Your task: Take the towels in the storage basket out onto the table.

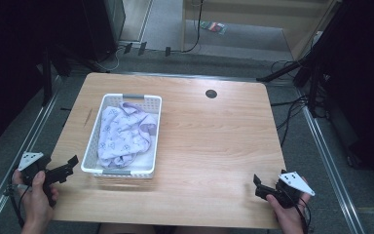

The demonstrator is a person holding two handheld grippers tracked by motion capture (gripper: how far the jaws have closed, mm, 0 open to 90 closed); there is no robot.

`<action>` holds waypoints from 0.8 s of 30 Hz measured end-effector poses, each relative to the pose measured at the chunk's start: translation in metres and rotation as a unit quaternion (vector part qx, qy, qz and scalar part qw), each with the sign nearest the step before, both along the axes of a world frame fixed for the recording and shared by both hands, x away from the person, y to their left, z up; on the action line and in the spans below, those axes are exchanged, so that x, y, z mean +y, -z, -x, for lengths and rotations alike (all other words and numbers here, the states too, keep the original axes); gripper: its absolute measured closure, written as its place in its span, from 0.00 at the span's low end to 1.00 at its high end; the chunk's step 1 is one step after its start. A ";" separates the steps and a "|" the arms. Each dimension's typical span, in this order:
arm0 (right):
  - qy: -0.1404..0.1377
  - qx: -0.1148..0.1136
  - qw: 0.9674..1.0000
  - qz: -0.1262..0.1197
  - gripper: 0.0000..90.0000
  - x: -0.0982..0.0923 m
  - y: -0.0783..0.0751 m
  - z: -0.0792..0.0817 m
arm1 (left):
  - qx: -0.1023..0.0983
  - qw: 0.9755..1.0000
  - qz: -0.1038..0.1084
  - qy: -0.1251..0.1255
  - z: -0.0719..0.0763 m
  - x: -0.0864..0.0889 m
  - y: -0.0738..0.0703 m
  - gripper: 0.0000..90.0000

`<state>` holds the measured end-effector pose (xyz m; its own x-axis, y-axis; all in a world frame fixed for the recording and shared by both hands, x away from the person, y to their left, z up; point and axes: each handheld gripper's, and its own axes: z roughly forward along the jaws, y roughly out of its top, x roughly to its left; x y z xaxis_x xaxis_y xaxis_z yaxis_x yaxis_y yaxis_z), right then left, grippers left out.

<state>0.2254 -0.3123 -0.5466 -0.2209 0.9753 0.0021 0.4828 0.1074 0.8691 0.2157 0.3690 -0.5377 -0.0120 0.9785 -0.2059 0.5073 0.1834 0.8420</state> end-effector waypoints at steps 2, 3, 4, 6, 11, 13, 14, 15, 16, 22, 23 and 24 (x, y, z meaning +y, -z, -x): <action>0.000 -0.001 1.000 -0.001 0.00 0.000 0.000 0.000 | -0.003 1.000 0.007 0.000 0.000 0.000 -0.003 0.00; 0.001 -0.001 1.000 0.000 0.00 0.000 0.000 0.000 | -0.006 1.000 0.007 -0.001 0.000 0.000 -0.005 0.00; 0.001 -0.002 1.000 -0.001 0.00 0.000 0.000 0.000 | -0.008 1.000 0.006 -0.003 0.000 0.000 -0.008 0.00; 0.001 -0.003 1.000 -0.001 0.00 0.000 0.000 0.000 | -0.019 1.000 0.003 -0.003 0.001 -0.001 -0.015 0.00; 0.001 -0.001 1.000 0.000 0.00 0.000 0.000 0.000 | -0.036 0.999 0.008 0.005 0.003 -0.003 -0.030 0.00; 0.002 -0.001 1.000 -0.001 0.00 0.000 0.000 0.000 | -0.039 0.999 0.010 0.006 0.002 -0.007 -0.038 0.00; 0.002 -0.001 1.000 0.000 0.00 0.000 0.000 0.000 | -0.043 0.999 0.007 0.010 0.002 -0.009 -0.041 0.00; 0.002 -0.002 1.000 0.000 0.00 0.000 0.000 0.000 | -0.044 0.999 0.003 0.010 0.002 -0.012 -0.043 0.00; 0.002 -0.002 1.000 0.000 0.00 0.000 0.000 0.000 | -0.045 0.999 0.001 0.013 0.002 -0.014 -0.045 0.00; 0.002 -0.001 1.000 0.000 0.00 0.000 0.000 0.000 | -0.046 0.999 0.000 0.024 -0.001 -0.025 -0.055 0.00; 0.002 -0.001 1.000 0.000 0.00 0.000 0.000 0.000 | -0.047 0.999 -0.003 0.027 -0.002 -0.031 -0.059 0.00; 0.002 -0.001 1.000 0.000 0.00 0.000 0.000 0.000 | -0.047 0.999 -0.003 0.027 -0.002 -0.031 -0.059 0.00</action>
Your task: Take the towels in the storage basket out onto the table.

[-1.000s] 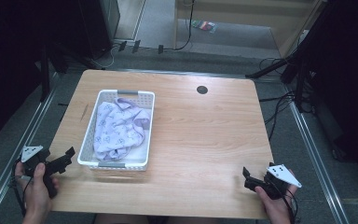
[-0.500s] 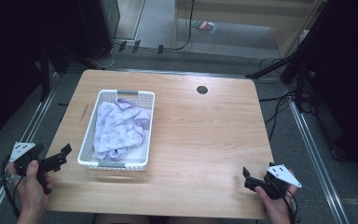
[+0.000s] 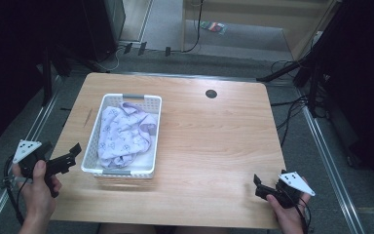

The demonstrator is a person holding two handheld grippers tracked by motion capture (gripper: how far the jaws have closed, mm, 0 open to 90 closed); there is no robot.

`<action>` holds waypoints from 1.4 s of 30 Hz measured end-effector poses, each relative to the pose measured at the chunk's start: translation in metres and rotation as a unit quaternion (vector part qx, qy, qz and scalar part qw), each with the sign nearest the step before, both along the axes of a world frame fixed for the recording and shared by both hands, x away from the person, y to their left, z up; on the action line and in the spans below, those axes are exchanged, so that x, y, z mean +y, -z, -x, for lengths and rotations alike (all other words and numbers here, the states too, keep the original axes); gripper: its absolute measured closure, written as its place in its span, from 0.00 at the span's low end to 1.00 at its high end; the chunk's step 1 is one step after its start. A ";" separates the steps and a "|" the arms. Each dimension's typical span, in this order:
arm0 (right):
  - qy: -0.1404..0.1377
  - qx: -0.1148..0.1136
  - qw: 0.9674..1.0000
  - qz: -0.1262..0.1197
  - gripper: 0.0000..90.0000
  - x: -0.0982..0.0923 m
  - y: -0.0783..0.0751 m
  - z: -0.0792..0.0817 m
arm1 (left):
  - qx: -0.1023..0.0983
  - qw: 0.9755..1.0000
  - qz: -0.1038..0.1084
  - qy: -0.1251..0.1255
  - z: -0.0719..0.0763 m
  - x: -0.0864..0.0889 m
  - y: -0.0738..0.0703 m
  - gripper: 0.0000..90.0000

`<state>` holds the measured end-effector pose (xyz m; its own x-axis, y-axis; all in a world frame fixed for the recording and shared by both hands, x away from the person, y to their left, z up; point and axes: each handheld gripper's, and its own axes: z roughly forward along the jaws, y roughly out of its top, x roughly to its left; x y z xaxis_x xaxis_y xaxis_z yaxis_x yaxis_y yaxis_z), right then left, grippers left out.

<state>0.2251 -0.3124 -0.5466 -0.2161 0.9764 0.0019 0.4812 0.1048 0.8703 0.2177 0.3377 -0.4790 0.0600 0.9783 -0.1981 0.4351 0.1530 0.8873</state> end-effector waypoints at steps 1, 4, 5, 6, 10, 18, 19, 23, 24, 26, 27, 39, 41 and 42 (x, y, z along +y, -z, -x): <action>0.000 0.000 1.000 0.000 0.00 0.000 0.000 0.000 | 0.000 1.000 0.000 0.003 -0.001 -0.004 -0.002 0.00; 0.001 0.001 1.000 -0.001 0.00 0.000 0.000 0.000 | -0.002 1.000 0.004 0.015 -0.003 -0.016 -0.008 0.00; 0.000 0.000 1.000 -0.001 0.00 0.000 0.000 0.000 | -0.005 1.000 0.003 0.021 -0.005 -0.022 -0.011 0.00; 0.000 0.000 1.000 0.000 0.00 0.000 0.000 0.000 | -0.005 1.000 0.003 0.021 -0.005 -0.022 -0.011 0.00; 0.001 0.001 1.000 -0.001 0.00 0.000 0.000 0.000 | -0.004 1.000 0.005 0.031 -0.012 -0.035 -0.019 0.00; 0.000 0.001 1.000 -0.002 0.00 0.000 0.000 0.000 | -0.006 0.999 0.008 0.047 -0.035 -0.062 -0.033 0.00; 0.000 0.001 1.000 -0.002 0.00 0.000 0.000 0.000 | -0.004 0.999 0.006 0.047 -0.038 -0.066 -0.034 0.00; 0.000 0.001 1.000 -0.003 0.00 0.000 0.000 0.000 | 0.003 0.998 0.007 0.061 -0.052 -0.079 -0.034 0.00; 0.000 0.001 1.000 -0.003 0.00 0.000 0.000 0.000 | 0.006 0.998 0.005 0.064 -0.056 -0.082 -0.034 0.00; 0.000 0.001 1.000 -0.003 0.00 0.000 0.000 0.000 | 0.012 0.998 0.007 0.064 -0.063 -0.088 -0.032 0.00; -0.001 0.000 1.000 -0.003 0.00 0.000 0.000 0.000 | 0.017 0.998 0.009 0.064 -0.067 -0.091 -0.032 0.00; -0.003 0.000 1.000 -0.005 0.00 -0.001 0.000 0.000 | 0.062 0.996 -0.003 0.066 -0.105 -0.123 -0.009 0.00; -0.003 0.000 1.000 -0.005 0.00 -0.001 0.000 0.000 | 0.074 0.995 -0.002 0.065 -0.109 -0.125 -0.006 0.00; -0.004 -0.001 1.000 -0.005 0.00 -0.001 0.000 0.000 | 0.081 0.995 -0.002 0.063 -0.112 -0.126 -0.003 0.00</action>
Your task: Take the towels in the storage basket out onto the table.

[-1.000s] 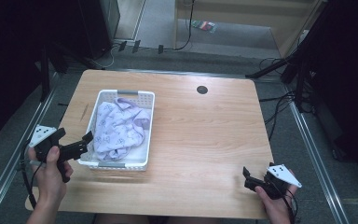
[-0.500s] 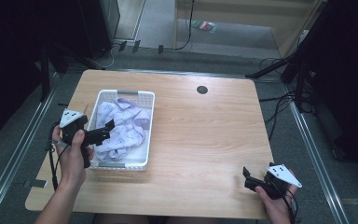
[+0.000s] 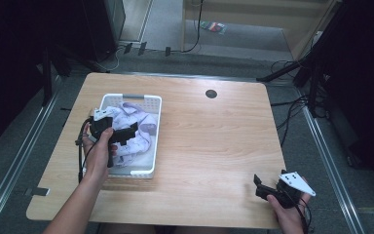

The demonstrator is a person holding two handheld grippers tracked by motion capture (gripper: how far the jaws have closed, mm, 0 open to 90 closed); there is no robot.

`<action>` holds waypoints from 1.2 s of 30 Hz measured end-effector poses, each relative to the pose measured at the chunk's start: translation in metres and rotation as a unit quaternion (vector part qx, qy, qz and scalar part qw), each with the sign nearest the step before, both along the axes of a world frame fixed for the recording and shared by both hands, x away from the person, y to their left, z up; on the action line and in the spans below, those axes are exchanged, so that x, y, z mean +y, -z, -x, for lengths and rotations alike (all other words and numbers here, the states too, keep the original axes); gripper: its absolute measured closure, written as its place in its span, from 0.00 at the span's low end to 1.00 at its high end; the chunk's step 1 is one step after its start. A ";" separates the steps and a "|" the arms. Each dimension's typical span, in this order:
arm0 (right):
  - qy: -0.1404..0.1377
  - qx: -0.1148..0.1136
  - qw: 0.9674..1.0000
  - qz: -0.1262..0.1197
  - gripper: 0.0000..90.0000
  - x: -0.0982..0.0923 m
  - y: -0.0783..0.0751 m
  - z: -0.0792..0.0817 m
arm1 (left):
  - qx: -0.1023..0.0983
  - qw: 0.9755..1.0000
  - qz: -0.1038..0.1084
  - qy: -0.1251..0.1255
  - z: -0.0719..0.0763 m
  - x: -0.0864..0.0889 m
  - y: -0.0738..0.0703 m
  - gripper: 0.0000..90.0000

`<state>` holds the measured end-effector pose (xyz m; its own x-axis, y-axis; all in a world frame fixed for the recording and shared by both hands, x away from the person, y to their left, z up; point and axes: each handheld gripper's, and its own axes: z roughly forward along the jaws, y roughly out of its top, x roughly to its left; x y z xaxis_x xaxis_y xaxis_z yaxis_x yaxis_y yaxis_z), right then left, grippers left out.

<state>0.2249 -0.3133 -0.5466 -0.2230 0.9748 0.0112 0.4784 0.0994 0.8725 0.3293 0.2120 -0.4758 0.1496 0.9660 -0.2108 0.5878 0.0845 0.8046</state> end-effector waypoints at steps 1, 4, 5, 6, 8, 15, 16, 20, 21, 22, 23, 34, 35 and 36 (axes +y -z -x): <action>0.000 0.000 1.000 0.000 0.00 0.000 0.000 0.000 | 0.008 1.000 0.006 -0.001 -0.005 -0.001 0.004 0.00; -0.001 -0.001 1.000 0.000 0.00 0.000 0.000 0.000 | 0.026 1.000 -0.003 -0.003 -0.011 -0.003 0.011 0.00; -0.001 -0.001 1.000 -0.001 0.00 0.000 0.000 0.000 | 0.032 0.999 -0.004 -0.003 -0.013 -0.003 0.013 0.00; -0.001 -0.001 1.000 -0.001 0.00 0.000 0.000 0.000 | 0.032 0.999 -0.004 -0.003 -0.013 -0.003 0.013 0.00; -0.002 0.000 1.000 -0.001 0.00 0.000 0.000 0.000 | 0.044 0.999 -0.005 0.000 -0.016 -0.004 0.016 0.00; -0.002 0.000 1.000 0.000 0.00 0.000 0.000 0.000 | 0.051 0.998 -0.039 -0.002 -0.024 -0.006 0.030 0.00; -0.002 0.000 1.000 0.000 0.00 0.000 0.000 0.000 | 0.051 0.998 -0.039 -0.002 -0.024 -0.006 0.030 0.00; -0.001 0.001 1.000 0.000 0.00 0.000 0.000 0.000 | 0.059 0.998 -0.030 0.008 -0.029 -0.003 0.037 0.00; -0.001 0.001 1.000 0.000 0.00 0.000 0.000 0.000 | 0.059 0.998 -0.030 0.008 -0.029 -0.003 0.037 0.00; -0.001 0.001 1.000 0.000 0.00 0.000 0.000 0.000 | 0.061 0.998 -0.028 0.010 -0.030 -0.003 0.040 0.00; -0.001 0.001 1.000 0.000 0.00 0.000 0.000 0.000 | 0.064 0.997 -0.036 0.012 -0.031 -0.004 0.042 0.00; -0.001 0.001 1.000 0.001 0.00 0.000 0.000 0.000 | 0.067 0.991 -0.114 0.019 -0.030 -0.013 0.050 0.00; -0.001 0.001 1.000 0.001 0.00 0.000 0.000 0.000 | 0.067 0.991 -0.114 0.019 -0.030 -0.013 0.050 0.00; -0.001 0.001 1.000 0.001 0.00 0.000 0.000 0.000 | 0.082 0.986 -0.145 0.021 -0.031 -0.016 0.054 0.00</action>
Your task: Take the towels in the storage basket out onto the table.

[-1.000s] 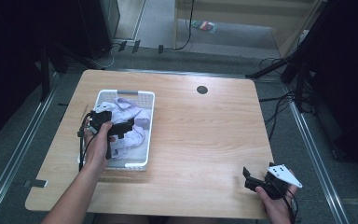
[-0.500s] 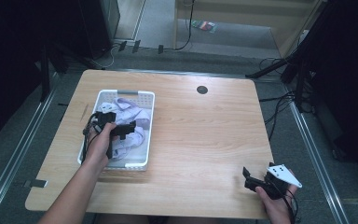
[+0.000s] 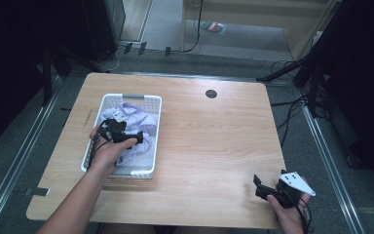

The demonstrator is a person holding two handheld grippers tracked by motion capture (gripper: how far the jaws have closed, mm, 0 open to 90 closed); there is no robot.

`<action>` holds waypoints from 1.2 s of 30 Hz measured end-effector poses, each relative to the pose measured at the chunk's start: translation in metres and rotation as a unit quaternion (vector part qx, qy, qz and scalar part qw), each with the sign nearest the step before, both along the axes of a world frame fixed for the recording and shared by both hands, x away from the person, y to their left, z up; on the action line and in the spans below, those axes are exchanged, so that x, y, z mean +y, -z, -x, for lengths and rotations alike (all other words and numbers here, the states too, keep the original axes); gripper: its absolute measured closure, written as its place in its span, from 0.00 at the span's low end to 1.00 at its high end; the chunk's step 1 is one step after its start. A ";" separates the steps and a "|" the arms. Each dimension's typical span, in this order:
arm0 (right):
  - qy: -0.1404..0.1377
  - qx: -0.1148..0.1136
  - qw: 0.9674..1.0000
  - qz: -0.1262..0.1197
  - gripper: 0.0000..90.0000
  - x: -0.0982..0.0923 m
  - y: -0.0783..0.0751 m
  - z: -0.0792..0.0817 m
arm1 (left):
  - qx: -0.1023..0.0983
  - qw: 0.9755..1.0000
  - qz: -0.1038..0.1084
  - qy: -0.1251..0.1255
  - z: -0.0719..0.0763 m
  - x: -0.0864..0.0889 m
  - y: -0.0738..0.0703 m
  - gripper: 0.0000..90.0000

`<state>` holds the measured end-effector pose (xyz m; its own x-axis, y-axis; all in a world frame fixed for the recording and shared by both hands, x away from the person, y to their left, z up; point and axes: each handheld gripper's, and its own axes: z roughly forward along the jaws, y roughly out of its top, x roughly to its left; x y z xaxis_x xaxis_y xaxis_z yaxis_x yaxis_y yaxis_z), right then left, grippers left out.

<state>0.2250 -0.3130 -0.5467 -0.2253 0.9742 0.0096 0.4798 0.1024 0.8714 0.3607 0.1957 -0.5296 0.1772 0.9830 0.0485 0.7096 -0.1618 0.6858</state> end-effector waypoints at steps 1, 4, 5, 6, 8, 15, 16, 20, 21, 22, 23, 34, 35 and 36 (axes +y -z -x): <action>0.000 0.000 1.000 0.000 0.00 0.000 0.000 0.000 | 0.002 1.000 -0.005 0.000 -0.001 -0.002 0.001 0.00; 0.000 -0.001 1.000 0.000 0.00 0.000 0.000 0.000 | 0.013 1.000 -0.014 -0.005 -0.003 -0.004 0.003 0.00; 0.000 0.000 1.000 0.000 0.00 0.000 0.000 0.000 | 0.014 1.000 -0.014 -0.006 -0.003 -0.003 0.003 0.01; 0.000 0.000 1.000 0.000 0.00 0.000 0.000 0.000 | 0.014 1.000 -0.014 -0.006 -0.003 -0.003 0.003 0.03; 0.000 0.000 1.000 0.000 0.00 0.000 0.000 0.000 | 0.012 1.000 -0.014 -0.025 -0.002 -0.001 0.001 0.10; -0.001 -0.001 1.000 0.000 0.00 0.000 0.000 0.000 | 0.010 0.998 -0.012 -0.064 -0.002 0.000 -0.002 0.36; -0.001 -0.001 1.000 0.000 0.00 0.000 0.000 0.000 | 0.011 0.998 -0.018 -0.064 -0.002 0.000 -0.003 0.40; -0.001 0.000 1.000 0.000 0.00 0.000 0.000 0.000 | 0.009 0.997 -0.025 -0.066 -0.001 0.000 -0.004 0.55; -0.001 0.000 1.000 -0.001 0.00 0.000 0.000 0.000 | 0.009 0.997 -0.025 -0.066 -0.001 0.000 -0.004 0.58; 0.000 0.000 1.000 -0.002 0.00 0.000 0.000 0.000 | 0.009 0.997 -0.010 -0.075 -0.001 0.002 -0.006 0.61; -0.001 0.000 1.000 -0.002 0.00 0.000 0.000 0.000 | 0.009 0.997 -0.003 -0.079 0.000 0.003 -0.006 0.63; 0.000 0.001 1.000 -0.001 0.00 0.000 0.000 0.000 | 0.004 0.997 0.023 -0.072 0.001 0.006 -0.014 0.69; 0.000 0.001 1.000 -0.001 0.00 0.000 0.000 0.000 | 0.004 0.997 0.025 -0.072 0.001 0.006 -0.015 0.69; 0.001 0.001 1.000 -0.001 0.00 0.000 0.000 0.000 | 0.001 0.997 0.025 -0.068 0.001 0.006 -0.016 0.69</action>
<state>0.2252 -0.3132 -0.5466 -0.2241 0.9745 0.0123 0.4813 0.0997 0.8709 0.3593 0.2015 -0.5141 0.0414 0.9991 -0.0022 0.7239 -0.0284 0.6893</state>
